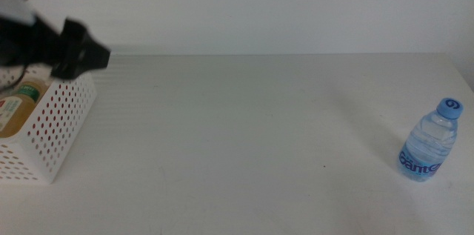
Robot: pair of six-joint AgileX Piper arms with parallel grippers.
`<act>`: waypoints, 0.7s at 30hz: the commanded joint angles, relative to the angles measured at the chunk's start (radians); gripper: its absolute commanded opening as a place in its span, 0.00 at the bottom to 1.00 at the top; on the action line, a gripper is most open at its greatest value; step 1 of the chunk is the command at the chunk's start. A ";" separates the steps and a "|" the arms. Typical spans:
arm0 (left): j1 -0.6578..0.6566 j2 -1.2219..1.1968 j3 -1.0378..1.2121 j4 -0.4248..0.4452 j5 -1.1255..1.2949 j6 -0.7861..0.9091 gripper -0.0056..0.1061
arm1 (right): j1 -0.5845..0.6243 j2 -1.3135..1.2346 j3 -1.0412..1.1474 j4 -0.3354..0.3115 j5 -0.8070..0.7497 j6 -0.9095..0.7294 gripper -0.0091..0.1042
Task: Use arms to grab the bottles and put them into the dustbin to the left of the table.
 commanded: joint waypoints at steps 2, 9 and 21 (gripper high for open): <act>-0.006 -0.131 0.060 -0.052 -0.061 0.005 0.86 | -0.005 -0.028 -0.007 -0.004 -0.074 -0.006 0.66; -0.006 -0.317 0.185 -0.063 -0.057 0.008 0.86 | -0.005 -0.028 -0.007 -0.004 -0.074 -0.006 0.66; -0.006 -0.371 0.205 -0.063 -0.032 0.007 0.86 | -0.005 -0.028 -0.007 -0.004 -0.074 -0.006 0.66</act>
